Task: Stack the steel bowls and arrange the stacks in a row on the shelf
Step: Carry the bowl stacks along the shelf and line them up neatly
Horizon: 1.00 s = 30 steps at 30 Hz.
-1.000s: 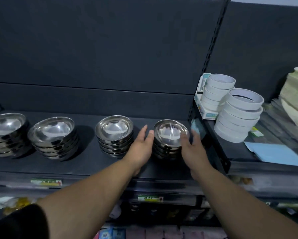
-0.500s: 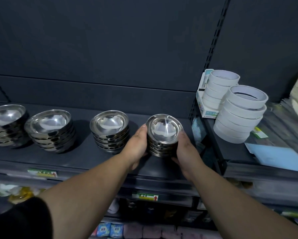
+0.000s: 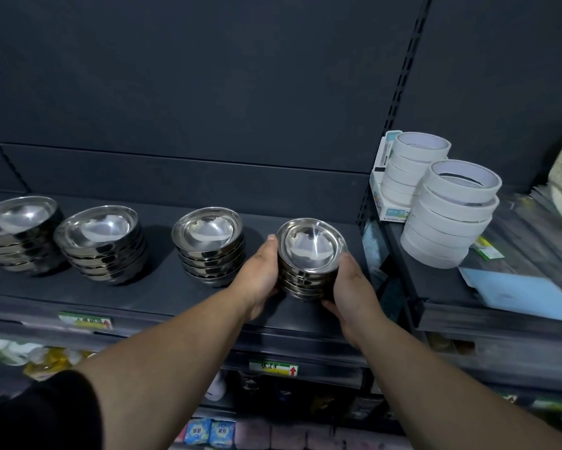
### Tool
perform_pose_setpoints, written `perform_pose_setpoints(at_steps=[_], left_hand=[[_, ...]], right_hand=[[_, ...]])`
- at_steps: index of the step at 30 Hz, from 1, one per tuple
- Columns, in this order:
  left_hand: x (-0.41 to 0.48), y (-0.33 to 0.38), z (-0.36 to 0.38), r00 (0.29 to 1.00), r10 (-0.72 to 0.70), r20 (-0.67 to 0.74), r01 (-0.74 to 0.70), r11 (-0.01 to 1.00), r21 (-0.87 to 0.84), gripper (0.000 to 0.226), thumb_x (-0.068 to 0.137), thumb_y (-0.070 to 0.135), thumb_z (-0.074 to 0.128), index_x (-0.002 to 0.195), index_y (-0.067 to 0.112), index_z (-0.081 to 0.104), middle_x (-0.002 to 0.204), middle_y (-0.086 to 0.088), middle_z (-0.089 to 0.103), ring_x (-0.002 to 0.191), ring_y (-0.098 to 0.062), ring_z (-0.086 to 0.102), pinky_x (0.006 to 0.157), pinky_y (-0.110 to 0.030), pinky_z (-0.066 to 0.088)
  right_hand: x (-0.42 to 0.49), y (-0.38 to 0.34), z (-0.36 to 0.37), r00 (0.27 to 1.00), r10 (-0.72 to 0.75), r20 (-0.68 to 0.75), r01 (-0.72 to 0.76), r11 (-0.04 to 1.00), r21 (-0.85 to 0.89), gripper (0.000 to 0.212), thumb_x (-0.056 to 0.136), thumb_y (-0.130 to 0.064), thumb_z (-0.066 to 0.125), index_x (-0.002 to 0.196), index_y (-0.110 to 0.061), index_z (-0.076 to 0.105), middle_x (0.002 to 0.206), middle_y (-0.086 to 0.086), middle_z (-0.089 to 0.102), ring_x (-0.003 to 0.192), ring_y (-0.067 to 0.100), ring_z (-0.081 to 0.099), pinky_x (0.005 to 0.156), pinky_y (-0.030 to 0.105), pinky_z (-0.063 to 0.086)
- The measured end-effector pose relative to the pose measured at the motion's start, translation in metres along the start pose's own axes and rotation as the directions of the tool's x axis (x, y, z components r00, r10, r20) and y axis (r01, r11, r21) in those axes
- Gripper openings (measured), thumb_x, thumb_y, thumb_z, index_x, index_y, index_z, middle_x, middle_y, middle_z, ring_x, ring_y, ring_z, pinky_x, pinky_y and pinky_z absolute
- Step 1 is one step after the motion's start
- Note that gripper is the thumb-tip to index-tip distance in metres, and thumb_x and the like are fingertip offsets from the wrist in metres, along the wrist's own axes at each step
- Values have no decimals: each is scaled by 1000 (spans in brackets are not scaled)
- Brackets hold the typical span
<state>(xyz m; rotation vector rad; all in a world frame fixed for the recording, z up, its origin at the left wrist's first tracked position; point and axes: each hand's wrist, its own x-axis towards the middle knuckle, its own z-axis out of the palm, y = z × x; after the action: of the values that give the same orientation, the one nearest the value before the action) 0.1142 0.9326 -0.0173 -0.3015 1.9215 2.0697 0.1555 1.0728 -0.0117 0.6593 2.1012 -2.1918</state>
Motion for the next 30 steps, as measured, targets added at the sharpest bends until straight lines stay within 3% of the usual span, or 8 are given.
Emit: perform_pose_setpoints(at_steps=[6, 7, 9, 11, 15, 21, 24, 30], left_hand=[[-17, -9, -6, 999, 0, -40, 3, 998, 59, 92, 68, 84, 32, 141, 28, 45, 145, 2, 50, 133, -19, 46, 114, -43, 33], [-27, -12, -8, 998, 8, -57, -2, 995, 103, 89, 73, 81, 31, 143, 26, 43, 148, 2, 45, 137, -18, 41, 117, -42, 28], [-46, -20, -14, 994, 76, -73, -57, 971, 232, 69, 93, 63, 28, 143, 18, 43, 149, 2, 43, 140, -16, 36, 116, -27, 18], [-59, -32, -28, 987, 130, -91, -87, 922, 376, 53, 101, 45, 31, 138, 12, 50, 143, -2, 50, 137, -16, 40, 103, -14, 20], [-70, -44, -66, 983, 172, -68, -109, 836, 538, 34, 97, 36, 50, 120, 15, 63, 119, 0, 67, 114, -13, 59, 90, -15, 37], [-94, -48, -145, 966, 216, -143, -108, 838, 534, 28, 92, 24, 61, 117, 12, 66, 111, 1, 70, 101, -9, 64, 98, -25, 48], [-104, -45, -196, 948, 225, -227, -83, 859, 505, 26, 93, 22, 61, 116, 13, 66, 109, 5, 69, 99, -7, 63, 91, -19, 47], [-108, -30, -301, 856, 296, -423, -43, 857, 513, 35, 92, 26, 61, 125, 14, 60, 116, -1, 65, 100, -10, 56, 89, -23, 43]], right_hand=[[-1, 16, -3, 997, 30, -77, -27, 999, 43, 57, 98, -60, 27, 148, -35, 37, 147, -9, 44, 133, 21, 46, 110, 47, 41], [-3, 23, -3, 991, 32, -131, -26, 999, 46, 57, 97, -59, 28, 144, -30, 43, 143, -4, 51, 129, 23, 50, 109, 49, 42], [-15, 36, 0, 972, 26, -235, -14, 999, 50, 44, 99, -49, 34, 121, -19, 58, 112, 6, 66, 102, 25, 63, 101, 53, 48], [-29, 47, 4, 959, 4, -284, -4, 1000, 0, 26, 99, -31, 42, 96, -13, 61, 88, 8, 67, 77, 23, 63, 90, 54, 53], [-52, 56, 29, 984, -66, -168, 36, 983, -179, 15, 92, -18, 57, 83, -16, 69, 76, 7, 69, 76, 26, 65, 86, 55, 55], [-76, 44, 98, 986, -137, 95, 160, 934, -318, 10, 91, -23, 61, 86, -28, 68, 90, -5, 72, 92, 19, 67, 94, 45, 53], [-85, 39, 138, 971, -168, 170, 214, 927, -308, 8, 92, -19, 64, 95, -21, 71, 90, -8, 71, 92, 15, 67, 93, 40, 53], [-89, 32, 220, 966, -135, 221, 197, 935, -294, 40, 88, -26, 71, 124, -10, 64, 118, 2, 68, 108, 17, 63, 99, 35, 49]])
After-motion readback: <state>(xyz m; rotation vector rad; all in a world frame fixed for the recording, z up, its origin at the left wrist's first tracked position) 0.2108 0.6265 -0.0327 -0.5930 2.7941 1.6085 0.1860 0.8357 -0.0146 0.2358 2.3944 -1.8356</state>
